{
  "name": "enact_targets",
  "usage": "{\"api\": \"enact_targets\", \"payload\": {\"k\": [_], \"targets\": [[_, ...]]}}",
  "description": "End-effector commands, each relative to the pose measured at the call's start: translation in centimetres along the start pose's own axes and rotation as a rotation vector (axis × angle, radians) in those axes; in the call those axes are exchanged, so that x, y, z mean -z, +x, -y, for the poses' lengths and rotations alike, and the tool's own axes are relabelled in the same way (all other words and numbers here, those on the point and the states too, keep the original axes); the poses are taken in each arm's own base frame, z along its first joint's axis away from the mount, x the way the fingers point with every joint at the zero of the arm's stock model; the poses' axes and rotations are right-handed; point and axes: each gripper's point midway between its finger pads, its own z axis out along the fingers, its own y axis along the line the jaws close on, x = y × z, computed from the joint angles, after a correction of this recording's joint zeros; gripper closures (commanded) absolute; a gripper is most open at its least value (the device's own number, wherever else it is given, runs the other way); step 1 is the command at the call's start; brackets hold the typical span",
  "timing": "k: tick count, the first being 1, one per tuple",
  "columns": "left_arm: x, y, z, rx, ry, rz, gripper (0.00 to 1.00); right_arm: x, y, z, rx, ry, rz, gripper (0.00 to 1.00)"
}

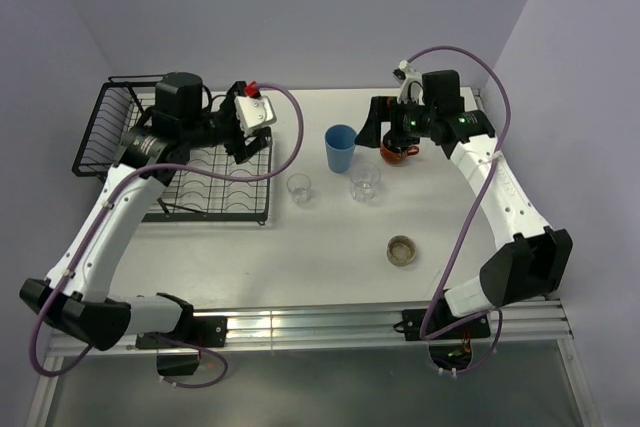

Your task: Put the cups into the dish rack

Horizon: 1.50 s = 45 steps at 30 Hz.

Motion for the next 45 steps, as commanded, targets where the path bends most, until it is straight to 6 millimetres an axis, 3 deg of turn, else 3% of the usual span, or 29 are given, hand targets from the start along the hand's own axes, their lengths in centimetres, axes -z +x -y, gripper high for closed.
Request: {"api": "enact_targets", "payload": {"k": [1, 6, 8, 9, 12, 20, 31, 37, 45], "targets": [[0.3, -3.5, 2.0, 0.206, 0.054, 0.18, 0.24, 0.1, -1.8, 3.3, 0.125, 0.168, 0.005, 0.0], [0.6, -4.0, 2.4, 0.284, 0.035, 0.227, 0.23, -1.7, -5.2, 5.4, 0.148, 0.263, 0.034, 0.03], [0.7, -3.4, 2.6, 0.318, 0.022, 0.218, 0.24, -3.3, -5.5, 6.4, 0.14, 0.282, 0.007, 0.04], [0.7, -3.2, 2.8, 0.33, 0.024, 0.214, 0.24, -3.5, -6.5, 6.1, 0.15, 0.279, 0.022, 0.05], [0.9, -2.4, 3.3, 0.352, 0.014, 0.204, 0.24, -5.7, -7.1, 6.4, 0.157, 0.29, 0.007, 0.07], [0.7, -1.3, 2.7, 0.401, -0.035, 0.186, 0.24, -11.3, -4.8, 6.9, 0.147, 0.296, -0.105, 0.12], [0.3, -0.3, 3.2, 0.417, -0.03, 0.168, 0.24, -16.0, -0.9, 9.8, 0.149, 0.36, -0.225, 0.23], [-0.1, 0.6, 3.9, 0.474, -0.02, 0.146, 0.24, -16.8, 0.5, 10.4, 0.127, 0.359, -0.252, 0.4], [-0.2, 1.0, 3.3, 0.522, -0.049, 0.129, 0.25, -16.2, -0.2, 9.8, 0.104, 0.358, -0.225, 0.81]]}}
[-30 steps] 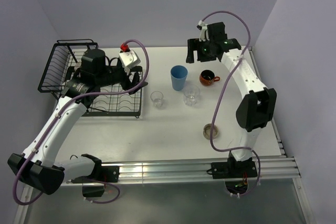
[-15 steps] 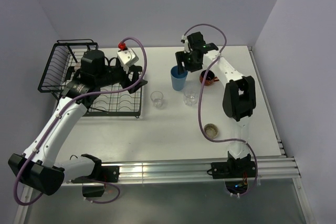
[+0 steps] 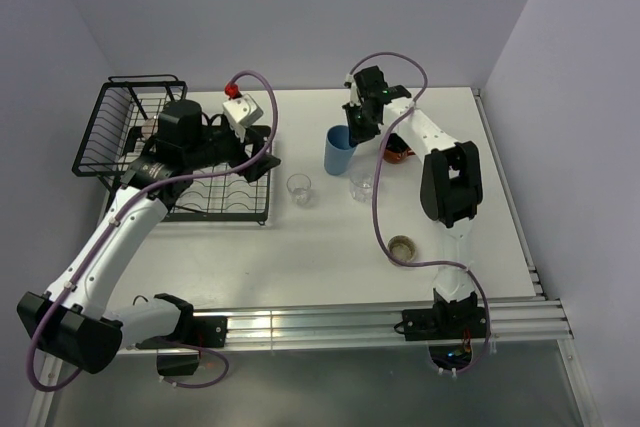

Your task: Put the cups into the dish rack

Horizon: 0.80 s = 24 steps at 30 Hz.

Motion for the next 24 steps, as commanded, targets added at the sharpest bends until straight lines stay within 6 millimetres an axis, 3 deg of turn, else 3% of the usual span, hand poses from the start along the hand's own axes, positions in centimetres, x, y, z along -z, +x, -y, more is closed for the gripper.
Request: {"api": "enact_targets", "payload": {"k": [1, 4, 9, 14, 16, 18, 22, 24], "targets": [[0.5, -1.7, -0.6, 0.016, -0.038, 0.047, 0.25, 2.5, -2.5, -0.5, -0.003, 0.005, 0.094, 0.85], [0.5, -1.7, -1.0, 0.034, -0.048, 0.043, 0.25, 3.3, -3.5, -0.5, -0.004, 0.013, 0.129, 0.98], [0.6, -2.4, -1.5, 0.097, -0.041, 0.054, 0.24, 7.2, -6.7, -0.6, -0.003, 0.01, 0.248, 1.0], [1.6, -4.5, -1.8, 0.213, 0.013, 0.119, 0.18, 14.2, -10.0, -1.8, 0.031, -0.021, 0.422, 1.0], [2.5, -5.6, -2.2, 0.245, 0.02, 0.17, 0.15, 17.4, -10.5, -2.2, 0.042, -0.026, 0.503, 1.0], [3.2, -6.3, -1.7, 0.246, 0.048, 0.198, 0.1, 19.6, -10.8, -2.2, 0.057, -0.017, 0.564, 1.0], [4.1, -7.4, -0.9, 0.276, 0.072, 0.234, 0.02, 25.9, -11.5, -2.4, 0.127, 0.02, 0.735, 1.0], [4.6, -7.8, -1.0, 0.304, 0.093, 0.249, 0.01, 27.9, -11.7, -2.4, 0.167, 0.037, 0.795, 1.0]]}}
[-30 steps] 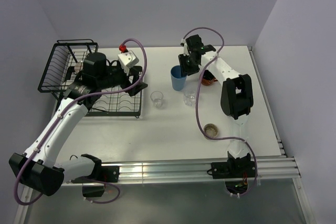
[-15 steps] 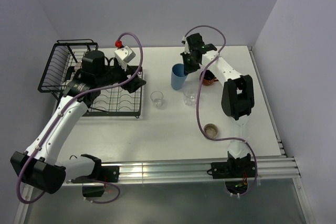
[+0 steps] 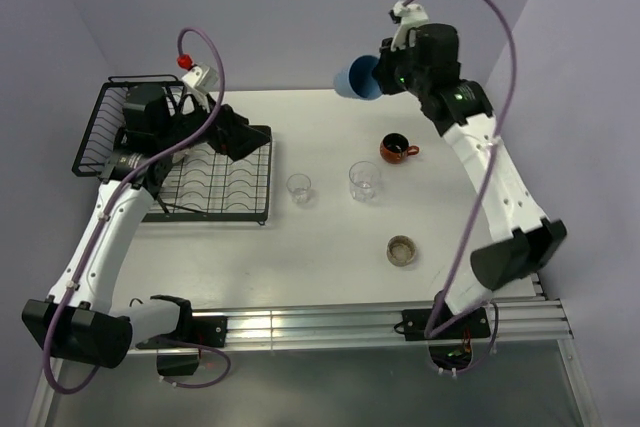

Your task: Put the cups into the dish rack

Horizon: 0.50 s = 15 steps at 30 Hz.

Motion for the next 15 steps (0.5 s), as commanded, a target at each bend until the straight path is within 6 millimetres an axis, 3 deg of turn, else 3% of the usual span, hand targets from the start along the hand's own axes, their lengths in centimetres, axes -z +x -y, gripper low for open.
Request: {"api": "enact_targets", "payload": {"k": [1, 6, 9, 10, 15], "targets": [[2.0, -4.0, 3.2, 0.044, 0.101, 0.106, 0.01, 3.8, -5.2, 0.4, 0.104, 0.025, 0.221, 1.0], [3.9, -7.4, 2.3, 0.161, 0.016, 0.224, 0.01, 8.9, -8.6, -0.5, 0.195, 0.047, 0.413, 1.0], [4.7, -7.8, 2.1, 0.218, -0.008, 0.258, 0.01, 11.9, -9.8, -1.1, 0.246, 0.097, 0.539, 1.0], [5.2, -8.7, 3.0, 0.196, 0.022, 0.298, 0.01, 13.4, -10.3, -1.2, 0.267, 0.118, 0.616, 1.0], [5.4, -8.2, 5.3, 0.27, 0.179, 0.262, 0.01, 17.8, -10.4, -3.4, 0.319, 0.121, 0.856, 1.0]]}}
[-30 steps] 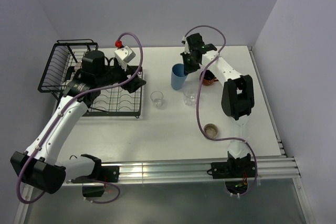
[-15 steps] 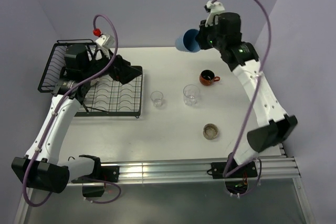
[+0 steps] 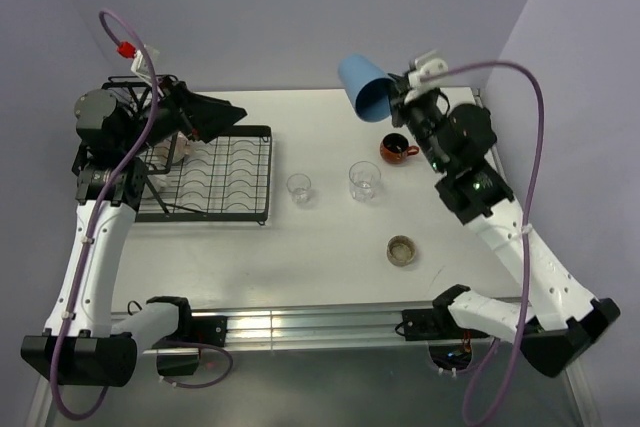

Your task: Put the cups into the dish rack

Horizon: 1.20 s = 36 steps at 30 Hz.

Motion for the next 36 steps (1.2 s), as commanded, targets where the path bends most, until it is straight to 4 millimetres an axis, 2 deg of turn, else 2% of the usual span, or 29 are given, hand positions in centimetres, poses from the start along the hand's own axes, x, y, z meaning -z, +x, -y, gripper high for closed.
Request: {"api": "enact_targets", "payload": {"k": [1, 4, 9, 10, 12, 13, 14, 15, 18, 20, 26, 30, 32, 36], "targets": [[0.5, -0.7, 3.4, 0.083, 0.137, 0.0, 0.01, 3.5, -7.5, 1.7, 0.07, 0.117, 0.389, 1.0], [0.6, -0.3, 3.8, 0.161, 0.164, -0.007, 0.01, 5.4, -8.2, -1.0, 0.196, 0.028, 0.499, 1.0], [0.7, 0.4, 4.4, 0.256, 0.256, 0.011, 0.01, 8.0, -8.0, -4.6, 0.346, -0.049, 0.639, 1.0], [0.8, 0.4, 4.5, 0.282, 0.26, 0.01, 0.01, 8.7, -7.6, -6.0, 0.406, -0.076, 0.686, 1.0], [0.8, 0.7, 4.6, 0.294, 0.277, 0.003, 0.01, 10.0, -8.0, -6.9, 0.49, -0.067, 0.768, 1.0], [0.8, 0.8, 4.7, 0.3, 0.283, -0.003, 0.01, 10.2, -7.0, -8.4, 0.513, -0.106, 0.781, 1.0], [0.8, 0.9, 4.8, 0.307, 0.292, -0.01, 0.01, 10.7, -6.9, -9.2, 0.542, -0.126, 0.813, 1.0], [0.9, 1.1, 5.4, 0.317, 0.319, -0.015, 0.01, 11.2, -7.1, -9.5, 0.557, -0.116, 0.85, 1.0], [0.8, 1.9, 6.5, 0.335, 0.365, -0.034, 0.01, 11.8, -6.0, -11.7, 0.627, -0.142, 0.903, 1.0], [0.6, 2.4, 7.0, 0.34, 0.382, -0.048, 0.01, 12.8, -6.3, -12.4, 0.659, -0.114, 0.968, 1.0], [-0.9, 5.5, 8.7, 0.326, 0.4, -0.114, 0.01, 13.2, -6.4, -14.2, 0.681, -0.102, 1.024, 1.0], [-1.4, 6.1, 9.2, 0.322, 0.404, -0.124, 0.01, 13.6, -6.3, -15.5, 0.691, -0.124, 1.048, 1.0], [-1.4, 6.1, 10.4, 0.312, 0.437, -0.13, 0.01, 13.7, -6.2, -15.9, 0.687, -0.135, 1.05, 1.0], [-1.4, 6.1, 11.3, 0.306, 0.464, -0.12, 0.01, 13.8, -6.0, -16.3, 0.683, -0.145, 1.05, 1.0]]}}
